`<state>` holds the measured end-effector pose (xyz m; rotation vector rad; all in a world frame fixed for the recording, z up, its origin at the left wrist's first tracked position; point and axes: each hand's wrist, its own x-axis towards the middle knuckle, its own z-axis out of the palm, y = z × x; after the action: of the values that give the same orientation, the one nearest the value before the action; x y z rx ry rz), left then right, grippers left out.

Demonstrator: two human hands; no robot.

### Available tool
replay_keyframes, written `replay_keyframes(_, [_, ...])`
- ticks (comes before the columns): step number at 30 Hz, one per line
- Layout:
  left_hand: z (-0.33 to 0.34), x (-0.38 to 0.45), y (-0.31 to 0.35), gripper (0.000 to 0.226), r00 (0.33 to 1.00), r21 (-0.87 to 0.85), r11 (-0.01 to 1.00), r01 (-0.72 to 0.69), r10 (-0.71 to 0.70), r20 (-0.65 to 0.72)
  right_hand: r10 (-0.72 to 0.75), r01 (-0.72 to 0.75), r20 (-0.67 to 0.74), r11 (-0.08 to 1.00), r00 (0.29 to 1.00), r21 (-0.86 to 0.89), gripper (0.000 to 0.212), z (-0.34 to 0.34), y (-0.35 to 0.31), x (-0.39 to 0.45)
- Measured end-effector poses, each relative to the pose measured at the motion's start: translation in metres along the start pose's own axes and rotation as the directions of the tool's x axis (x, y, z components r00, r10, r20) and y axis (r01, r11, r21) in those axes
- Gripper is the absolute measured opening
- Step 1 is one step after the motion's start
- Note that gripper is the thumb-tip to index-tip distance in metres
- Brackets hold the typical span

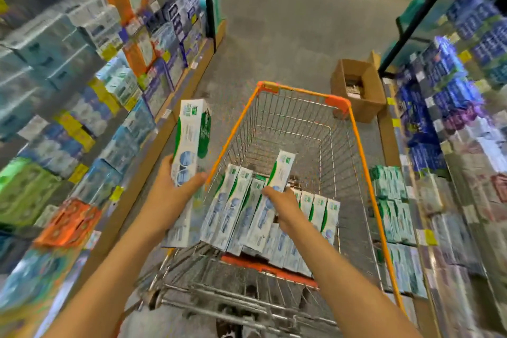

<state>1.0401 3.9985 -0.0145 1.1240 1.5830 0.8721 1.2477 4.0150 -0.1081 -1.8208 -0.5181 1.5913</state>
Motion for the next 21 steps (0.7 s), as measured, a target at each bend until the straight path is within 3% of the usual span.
replay_keyframes(3, [-0.006,0.010,-0.011,0.058,1.000,0.020,1.000,0.024,-0.024,0.001,0.110,-0.110,-0.006,0.989,0.994,-0.097,0.091,0.018,0.024,0.027])
replay_keyframes(10, [-0.006,0.032,-0.029,0.056,0.998,0.030,0.998,0.057,-0.057,0.011,0.115,-0.140,-0.096,0.942,0.989,-0.305,0.090,0.046,0.050,0.086])
replay_keyframes(12, [-0.004,0.035,-0.032,0.054,0.998,0.023,0.998,0.050,-0.051,0.038,0.128,-0.142,-0.062,0.934,0.990,-0.327,0.082,0.050,0.052,0.087])
replay_keyframes(15, [-0.002,0.037,-0.030,0.052,0.997,0.016,0.999,0.040,-0.041,0.063,0.148,-0.142,-0.018,0.899,0.989,-0.415,0.050,0.052,0.057,0.092])
replay_keyframes(18, [0.002,0.041,-0.029,0.050,0.997,0.007,0.999,0.034,-0.035,0.075,0.163,-0.138,0.007,0.851,0.987,-0.506,0.060,0.052,0.054,0.095])
replay_keyframes(20, [0.005,0.043,-0.027,0.049,0.996,-0.001,1.000,0.031,-0.031,0.085,0.147,-0.096,0.028,0.768,0.989,-0.633,0.031,0.046,0.047,0.090])
replay_keyframes(21, [0.007,0.043,-0.026,0.049,0.995,-0.004,1.000,0.027,-0.027,0.094,0.141,-0.104,0.000,0.729,0.990,-0.676,0.033,0.042,0.045,0.090])
